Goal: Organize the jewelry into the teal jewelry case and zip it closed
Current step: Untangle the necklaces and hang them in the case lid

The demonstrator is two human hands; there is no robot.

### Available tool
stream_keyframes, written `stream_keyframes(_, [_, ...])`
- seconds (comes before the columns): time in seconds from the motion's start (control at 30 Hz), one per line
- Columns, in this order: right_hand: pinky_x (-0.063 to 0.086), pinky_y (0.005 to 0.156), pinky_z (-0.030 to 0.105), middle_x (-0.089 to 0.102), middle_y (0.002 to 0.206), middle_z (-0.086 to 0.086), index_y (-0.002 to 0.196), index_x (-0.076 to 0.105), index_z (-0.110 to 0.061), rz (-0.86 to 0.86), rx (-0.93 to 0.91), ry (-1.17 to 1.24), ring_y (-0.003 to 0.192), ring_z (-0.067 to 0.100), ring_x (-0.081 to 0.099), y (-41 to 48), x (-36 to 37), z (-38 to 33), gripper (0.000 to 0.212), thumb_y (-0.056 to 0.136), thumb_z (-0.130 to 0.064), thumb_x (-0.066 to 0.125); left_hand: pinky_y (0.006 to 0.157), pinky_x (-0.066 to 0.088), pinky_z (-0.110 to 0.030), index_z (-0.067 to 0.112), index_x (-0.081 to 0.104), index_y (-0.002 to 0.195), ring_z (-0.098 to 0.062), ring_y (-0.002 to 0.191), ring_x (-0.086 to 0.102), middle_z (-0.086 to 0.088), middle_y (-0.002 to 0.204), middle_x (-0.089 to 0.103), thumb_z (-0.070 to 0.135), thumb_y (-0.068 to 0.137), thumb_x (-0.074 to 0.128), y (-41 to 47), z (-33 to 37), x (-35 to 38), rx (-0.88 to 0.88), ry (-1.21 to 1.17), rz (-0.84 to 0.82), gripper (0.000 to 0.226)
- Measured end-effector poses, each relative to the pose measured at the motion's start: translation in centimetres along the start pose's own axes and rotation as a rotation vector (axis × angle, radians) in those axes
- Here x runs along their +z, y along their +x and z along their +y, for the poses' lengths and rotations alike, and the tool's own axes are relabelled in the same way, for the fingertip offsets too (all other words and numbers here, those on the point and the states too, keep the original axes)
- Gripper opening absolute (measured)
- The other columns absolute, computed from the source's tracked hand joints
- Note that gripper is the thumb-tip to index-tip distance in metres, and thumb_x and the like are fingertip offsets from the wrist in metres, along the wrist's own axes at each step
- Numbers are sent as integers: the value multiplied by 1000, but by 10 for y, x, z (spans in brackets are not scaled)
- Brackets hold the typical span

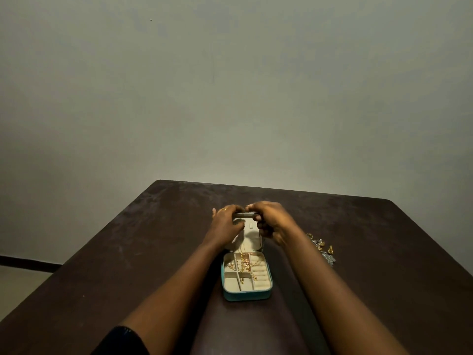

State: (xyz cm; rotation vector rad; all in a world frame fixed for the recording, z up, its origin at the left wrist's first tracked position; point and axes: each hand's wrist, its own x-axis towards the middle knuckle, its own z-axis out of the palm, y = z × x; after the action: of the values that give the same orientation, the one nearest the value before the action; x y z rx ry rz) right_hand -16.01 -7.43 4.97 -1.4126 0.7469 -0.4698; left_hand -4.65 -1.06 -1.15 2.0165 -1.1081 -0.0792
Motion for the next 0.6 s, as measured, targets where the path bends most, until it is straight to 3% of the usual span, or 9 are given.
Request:
stream_keyframes(0.07, [19, 37, 12, 36, 48, -1, 78, 60, -10, -18, -3, 49, 33, 6, 25, -6, 2, -6, 20, 92, -8, 46, 119, 9, -45, 12, 65, 108, -15, 111, 56, -3, 123, 60, 8, 85, 60, -2, 6, -4, -5, -65, 1, 24])
stream_keyframes(0.1, [20, 38, 13, 36, 48, -1, 77, 59, -9, -22, -5, 65, 33, 6, 25, -8, 4, -9, 20, 92, -8, 46, 117, 23, -41, 10, 67, 105, -14, 106, 58, -4, 121, 62, 5, 84, 58, -3, 8, -6, -10, -121, 13, 23])
stream_keyframes(0.17, [20, 38, 13, 36, 51, 0, 75, 56, -10, -29, -14, 84, 34, 7, 26, -17, 8, -19, 21, 92, -7, 45, 89, 46, -12, 8, 69, 103, -11, 94, 58, -6, 115, 65, 1, 86, 55, -8, 15, -14, -28, -232, 14, 23])
stream_keyframes(0.2, [21, 38, 13, 36, 52, 1, 74, 55, -10, -30, -25, 76, 35, 7, 27, -21, 9, -24, 21, 92, -6, 45, 75, 46, -7, 9, 69, 103, -10, 90, 59, -7, 110, 68, 2, 87, 55, -10, 17, -17, -26, -263, 10, 23])
stream_keyframes(0.23, [23, 38, 13, 37, 53, 1, 74, 55, -10, -22, -47, 48, 37, 8, 29, -26, 10, -29, 21, 92, -6, 45, 70, 45, -9, 9, 69, 103, -10, 88, 61, -8, 106, 70, 4, 88, 56, -12, 19, -21, -16, -290, 7, 21])
stream_keyframes(0.33, [29, 41, 19, 43, 58, 2, 82, 58, -7, 40, -149, -92, 45, 11, 36, -37, 10, -41, 18, 94, -7, 46, 72, 50, -14, 7, 66, 106, -7, 76, 64, -7, 91, 70, 9, 92, 55, -17, 26, -30, -4, -444, -10, 18])
stream_keyframes(0.47, [30, 46, 23, 46, 62, 3, 96, 63, 0, 82, -213, -120, 50, 12, 38, -44, 6, -52, 17, 94, -8, 48, 56, 47, -14, 1, 62, 109, -8, 59, 56, -6, 69, 59, 9, 97, 44, -22, 37, -41, -34, -679, -39, 23])
stream_keyframes(0.6, [30, 46, 23, 47, 61, 3, 78, 61, -5, 123, -208, -80, 50, 11, 38, -48, 1, -63, 21, 93, -5, 47, 48, 44, -16, 7, 63, 103, -3, 44, 46, -1, 57, 47, 12, 98, 44, -27, 45, -48, -69, -785, -39, 20])
